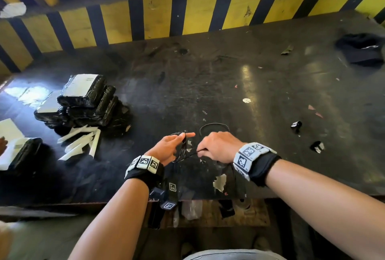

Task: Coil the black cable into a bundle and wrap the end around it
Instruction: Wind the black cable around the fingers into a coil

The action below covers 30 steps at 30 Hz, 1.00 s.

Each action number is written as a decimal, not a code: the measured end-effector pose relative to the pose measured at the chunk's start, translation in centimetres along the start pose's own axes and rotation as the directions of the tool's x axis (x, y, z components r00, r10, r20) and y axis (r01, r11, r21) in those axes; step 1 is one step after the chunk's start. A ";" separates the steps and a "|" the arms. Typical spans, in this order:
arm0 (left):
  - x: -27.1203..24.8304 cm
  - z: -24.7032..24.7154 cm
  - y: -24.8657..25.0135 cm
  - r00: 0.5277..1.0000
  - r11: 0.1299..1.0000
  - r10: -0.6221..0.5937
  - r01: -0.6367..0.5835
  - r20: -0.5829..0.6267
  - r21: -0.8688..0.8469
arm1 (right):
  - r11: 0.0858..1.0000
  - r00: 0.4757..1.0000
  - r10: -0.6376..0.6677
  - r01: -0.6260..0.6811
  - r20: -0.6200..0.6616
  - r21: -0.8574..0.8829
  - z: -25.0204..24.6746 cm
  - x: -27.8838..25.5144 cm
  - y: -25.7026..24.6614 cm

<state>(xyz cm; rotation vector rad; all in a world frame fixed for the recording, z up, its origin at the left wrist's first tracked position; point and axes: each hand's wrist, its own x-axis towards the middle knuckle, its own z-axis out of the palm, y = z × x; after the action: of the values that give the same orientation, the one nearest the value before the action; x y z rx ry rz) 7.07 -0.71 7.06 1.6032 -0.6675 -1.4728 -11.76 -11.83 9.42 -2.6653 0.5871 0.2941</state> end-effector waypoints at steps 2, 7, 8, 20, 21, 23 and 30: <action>-0.1 0.2 -0.1 0.999 0.997 -0.042 0.042 -0.005 0.061 | 1.000 0.999 0.011 -0.012 -0.052 -0.007 -1.6 0.3 0.7; -0.6 0.7 0.3 0.979 0.963 -0.197 0.183 0.051 0.196 | 0.990 0.986 -0.023 0.000 -0.165 -0.139 -4.7 1.2 1.5; -0.7 0.7 0.5 0.972 0.957 -0.225 0.208 0.069 0.200 | 0.983 0.981 -0.043 0.008 -0.188 -0.181 -5.1 1.5 1.5; -3.0 1.0 1.4 0.877 0.961 -0.232 0.274 0.421 -0.041 | 0.999 0.950 0.054 -0.050 -0.306 0.020 -6.4 4.0 1.9; -3.1 1.0 1.5 0.874 0.961 -0.199 0.263 0.444 -0.085 | 0.997 0.950 0.067 -0.055 -0.304 0.048 -6.4 4.0 1.9; -3.7 1.0 1.9 0.864 0.956 -0.137 0.243 0.484 -0.162 | 0.994 0.953 0.082 -0.056 -0.292 0.094 -5.9 4.2 2.2; -5.0 1.2 3.3 0.789 0.902 0.125 0.162 0.601 -0.400 | 0.962 0.977 0.114 -0.063 -0.181 0.265 -1.9 2.7 3.6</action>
<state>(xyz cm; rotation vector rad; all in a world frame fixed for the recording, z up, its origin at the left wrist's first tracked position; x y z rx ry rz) 5.50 1.54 12.55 0.7657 -0.6092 -2.0187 -10.70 -16.58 9.18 -2.4336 0.7523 -0.0216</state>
